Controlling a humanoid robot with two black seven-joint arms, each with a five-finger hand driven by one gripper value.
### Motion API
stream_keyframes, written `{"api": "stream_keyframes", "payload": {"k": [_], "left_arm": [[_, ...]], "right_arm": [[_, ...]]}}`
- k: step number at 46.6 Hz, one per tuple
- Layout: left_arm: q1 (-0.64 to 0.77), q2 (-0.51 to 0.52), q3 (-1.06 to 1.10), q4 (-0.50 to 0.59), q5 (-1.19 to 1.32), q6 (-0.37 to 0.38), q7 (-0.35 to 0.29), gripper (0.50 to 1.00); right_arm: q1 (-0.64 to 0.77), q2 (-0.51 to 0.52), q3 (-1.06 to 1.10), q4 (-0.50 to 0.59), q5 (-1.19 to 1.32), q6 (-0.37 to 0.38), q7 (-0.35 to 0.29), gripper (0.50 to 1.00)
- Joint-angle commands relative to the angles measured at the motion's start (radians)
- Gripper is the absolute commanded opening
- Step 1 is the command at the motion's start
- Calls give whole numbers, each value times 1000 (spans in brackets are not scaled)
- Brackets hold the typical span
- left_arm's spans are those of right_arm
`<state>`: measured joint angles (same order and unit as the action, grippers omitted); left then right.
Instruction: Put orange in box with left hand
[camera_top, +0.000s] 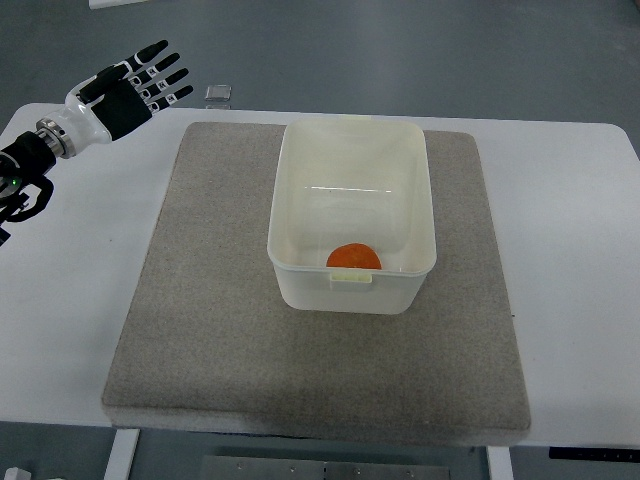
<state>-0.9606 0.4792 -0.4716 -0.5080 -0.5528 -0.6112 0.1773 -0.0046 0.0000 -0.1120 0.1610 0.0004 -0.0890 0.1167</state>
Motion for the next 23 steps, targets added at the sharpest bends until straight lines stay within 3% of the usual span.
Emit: {"api": "stream_keyframes", "payload": {"k": [1,23], "left_arm": [[13,-1,-56,0,-1,0,36,996],[36,1,-94,-4,-1,0,45,994]], "right_arm": [[0,0,0,0,0,0,0,932],[0,0,-2,2,3,0,0,932]]}}
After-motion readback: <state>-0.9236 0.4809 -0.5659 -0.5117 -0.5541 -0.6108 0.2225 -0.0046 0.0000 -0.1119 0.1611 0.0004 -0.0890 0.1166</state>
